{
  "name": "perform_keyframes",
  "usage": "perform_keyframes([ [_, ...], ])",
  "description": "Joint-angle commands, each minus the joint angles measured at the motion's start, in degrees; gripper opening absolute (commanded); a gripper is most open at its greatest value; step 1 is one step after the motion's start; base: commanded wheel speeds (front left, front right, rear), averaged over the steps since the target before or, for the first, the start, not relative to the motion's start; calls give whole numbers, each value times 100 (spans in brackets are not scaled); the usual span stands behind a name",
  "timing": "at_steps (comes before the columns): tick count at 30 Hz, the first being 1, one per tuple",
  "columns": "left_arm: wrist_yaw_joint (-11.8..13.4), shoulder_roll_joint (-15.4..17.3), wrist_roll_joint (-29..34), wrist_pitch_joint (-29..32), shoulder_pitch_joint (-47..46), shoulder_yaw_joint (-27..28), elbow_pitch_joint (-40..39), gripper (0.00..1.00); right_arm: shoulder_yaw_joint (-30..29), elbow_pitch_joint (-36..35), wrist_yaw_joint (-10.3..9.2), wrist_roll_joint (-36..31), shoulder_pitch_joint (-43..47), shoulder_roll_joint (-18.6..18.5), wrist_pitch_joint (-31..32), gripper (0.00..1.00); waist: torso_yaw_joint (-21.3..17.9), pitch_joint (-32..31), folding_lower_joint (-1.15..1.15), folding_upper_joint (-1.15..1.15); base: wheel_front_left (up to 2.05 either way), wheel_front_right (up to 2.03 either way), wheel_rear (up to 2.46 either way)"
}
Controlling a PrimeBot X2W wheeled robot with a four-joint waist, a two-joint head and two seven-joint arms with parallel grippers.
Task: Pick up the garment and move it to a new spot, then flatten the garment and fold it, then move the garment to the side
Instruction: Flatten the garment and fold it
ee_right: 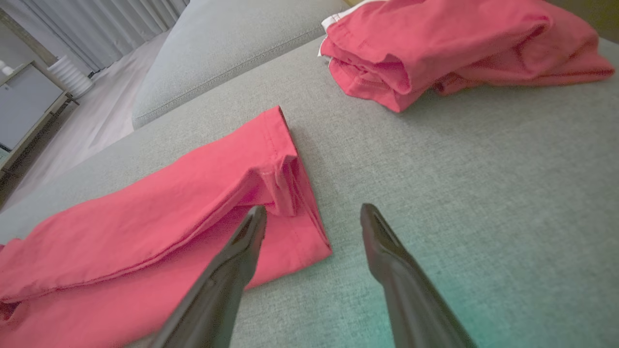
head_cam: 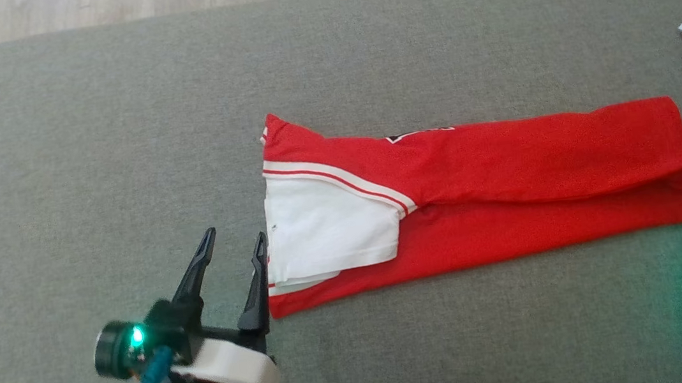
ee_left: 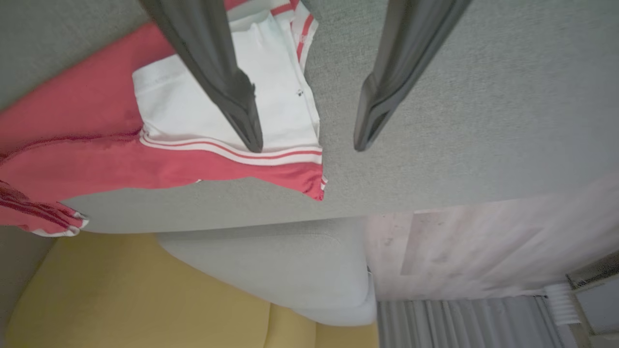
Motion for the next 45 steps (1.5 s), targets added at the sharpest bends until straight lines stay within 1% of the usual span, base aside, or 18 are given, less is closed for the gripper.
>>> perform_keyframes([
  [1, 163, -61, 394, -68, 151, 544, -222, 100, -103, -296, 37, -78, -20, -14, 65, 100, 94, -86, 1, 0, 0, 0, 0],
  [3, 280, -315, 821, -69, 515, 916, -334, 100, -316, -392, 37, -179, -28, 145, 134, 100, 189, -132, 1, 0, 0, 0, 0],
  [5, 324, -555, 1283, -69, 817, 1196, -442, 100, -561, -438, 37, -287, -115, 291, 211, 100, 304, -155, 1, 0, 0, 0, 0],
  [8, 271, -901, 1894, -70, 1156, 1456, -558, 100, -908, -381, 37, -567, -369, 408, 350, 100, 485, -158, 1, 0, 0, 0, 0],
  [12, 29, -1275, 2449, -70, 1438, 1639, -558, 100, -1398, 5, 37, -950, -808, 467, 618, 100, 701, -152, 1, 0, 0, 0, 0],
  [14, -85, -1354, 2744, -70, 1489, 1682, -499, 100, -1566, 268, 37, -1199, -933, 446, 779, 100, 774, -149, 1, 0, 0, 0, 0],
  [18, -184, -1520, 3205, -70, 1546, 1786, -440, 100, -1727, 770, 37, -1594, -986, 395, 1088, 100, 879, -141, 1, 0, 0, 0, 0],
  [21, -271, -1632, 3404, -71, 1603, 1872, -446, 100, -1746, 994, 37, -1724, -912, 400, 1270, 100, 918, -147, 1, 0, 0, 0, 0],
  [24, -366, -1723, 3521, -71, 1671, 1965, -447, 100, -1637, 1055, 37, -1678, -827, 454, 1487, 100, 919, -160, 1, 0, 0, 0, 0],
  [25, -399, -1743, 3555, -71, 1695, 1994, -442, 100, -1569, 1045, 37, -1621, -803, 471, 1564, 87, 911, -166, 1, 0, 0, 0, 0],
  [26, -429, -1766, 3583, -71, 1719, 2025, -434, 100, -1487, 1020, 37, -1548, -775, 489, 1635, 56, 898, -176, 1, 0, 0, 0, 0],
  [27, -429, -1766, 3583, -71, 1719, 2025, -434, 100, -1487, 1020, 37, -1548, -775, 489, 1635, 56, 898, -176, 1, 0, 0, 0, 0],
  [28, -461, -1786, 3605, -71, 1745, 2057, -425, 100, -1415, 980, 37, -1460, -750, 503, 1688, 24, 879, -184, 1, 0, 0, 0, 0],
  [29, -493, -1803, 3627, -71, 1768, 2088, -417, 100, -1343, 924, 37, -1372, -735, 503, 1717, 0, 857, -186, 1, 0, 0, 0, 0],
  [32, -580, -1860, 3683, -71, 1817, 2188, -390, 100, -1213, 784, 37, -1199, -685, 428, 1717, 0, 790, -187, 1, 0, 0, 0, 0],
  [36, -694, -1927, 3751, -71, 1851, 2327, -388, 100, -1166, 565, 37, -1056, -699, 252, 1505, 0, 646, -164, 1, 0, 0, 0, 0],
  [40, -826, -1976, 3821, -71, 1878, 2428, -369, 100, -1396, 405, 37, -893, -734, -14, 1446, 0, 480, -125, 1, 0, 0, 0, 0],
  [45, -929, -2014, 3926, -71, 1888, 2573, -335, 100, -1689, 78, 37, -800, -811, -244, 1597, 0, 304, -124, 1, 0, 0, 0, 0],
])
